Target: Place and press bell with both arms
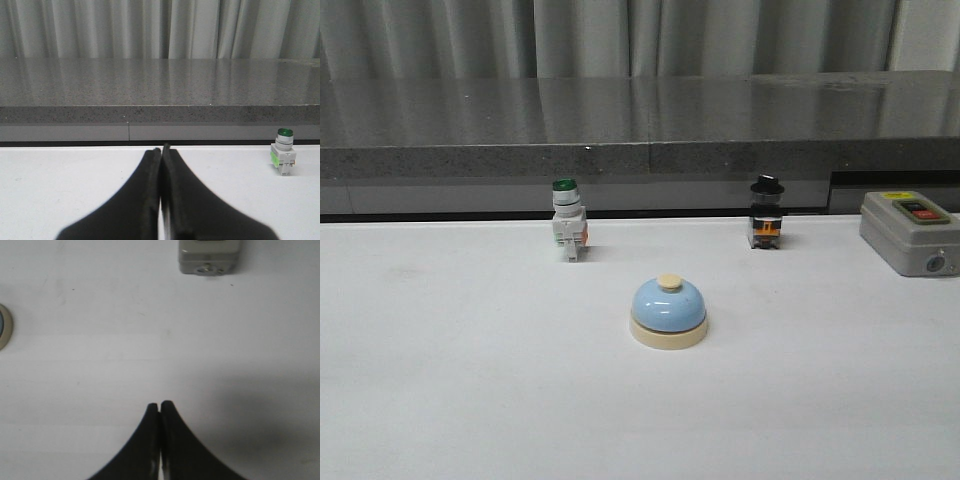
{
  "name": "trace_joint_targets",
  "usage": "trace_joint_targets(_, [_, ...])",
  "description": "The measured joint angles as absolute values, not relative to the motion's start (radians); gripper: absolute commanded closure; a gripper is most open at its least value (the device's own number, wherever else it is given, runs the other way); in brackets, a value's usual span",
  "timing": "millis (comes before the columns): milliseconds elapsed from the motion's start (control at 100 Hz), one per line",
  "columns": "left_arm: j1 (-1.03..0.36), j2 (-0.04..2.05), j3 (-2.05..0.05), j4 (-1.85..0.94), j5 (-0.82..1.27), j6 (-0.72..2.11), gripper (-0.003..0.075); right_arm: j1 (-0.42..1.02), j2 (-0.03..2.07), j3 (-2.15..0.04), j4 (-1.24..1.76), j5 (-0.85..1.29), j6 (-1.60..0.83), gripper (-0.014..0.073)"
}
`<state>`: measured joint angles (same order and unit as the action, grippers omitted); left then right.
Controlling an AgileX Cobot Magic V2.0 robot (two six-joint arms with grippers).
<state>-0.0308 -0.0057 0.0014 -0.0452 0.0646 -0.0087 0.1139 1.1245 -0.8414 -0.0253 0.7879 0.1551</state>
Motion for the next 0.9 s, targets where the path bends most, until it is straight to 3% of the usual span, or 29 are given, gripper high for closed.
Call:
trace_joint_targets(560, [-0.031, -0.006, 0.001, -0.045, 0.065, -0.009, 0.0741, 0.062, 0.535, -0.503, -0.034, 0.531, 0.121, 0.0655])
trace_joint_targets(900, [-0.031, -0.006, 0.001, -0.045, 0.065, -0.009, 0.0741, 0.062, 0.283, -0.393, -0.024, 0.458, 0.051, 0.0655])
